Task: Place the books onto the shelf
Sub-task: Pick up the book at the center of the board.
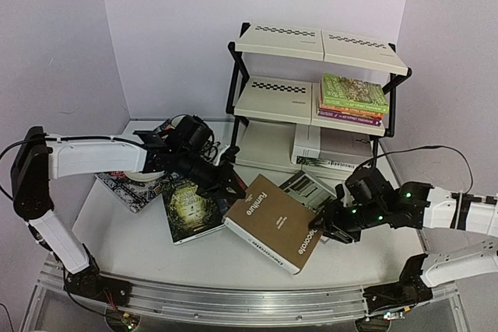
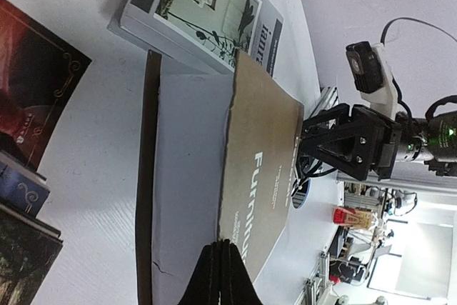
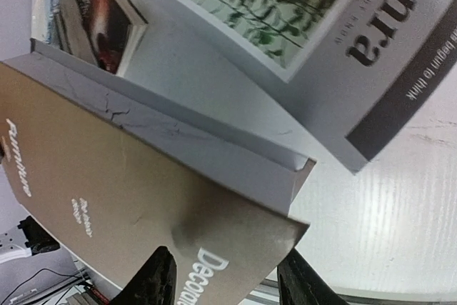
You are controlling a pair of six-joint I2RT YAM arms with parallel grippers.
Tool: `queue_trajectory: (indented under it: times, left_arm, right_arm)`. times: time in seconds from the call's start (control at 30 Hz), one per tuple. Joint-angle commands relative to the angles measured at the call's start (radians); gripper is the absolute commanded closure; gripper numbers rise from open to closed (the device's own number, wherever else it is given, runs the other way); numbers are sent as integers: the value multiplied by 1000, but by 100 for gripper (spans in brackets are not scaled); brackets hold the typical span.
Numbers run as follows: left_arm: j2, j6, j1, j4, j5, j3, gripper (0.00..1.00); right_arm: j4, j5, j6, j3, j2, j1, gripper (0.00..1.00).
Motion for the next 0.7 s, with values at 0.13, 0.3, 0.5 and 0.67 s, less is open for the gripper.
queue_trajectory:
  times: [0.13,0.3,0.5,0.67]
  left_arm:
    - [-198,-137,129,125,-114,-193,100]
    - [-258,-185,226,213,-123,-339,100]
    - [-372,-240,269,236,-149,-428,100]
    - [-433,-291,273,239,-184,-464,100]
  right_arm:
    - [22,91,-164,205,206,9,36]
    - [31,93,-306,316,356,10,27]
    - [26,83,-492,368,406,76,25]
    - [1,129,-613,396,405,137,23]
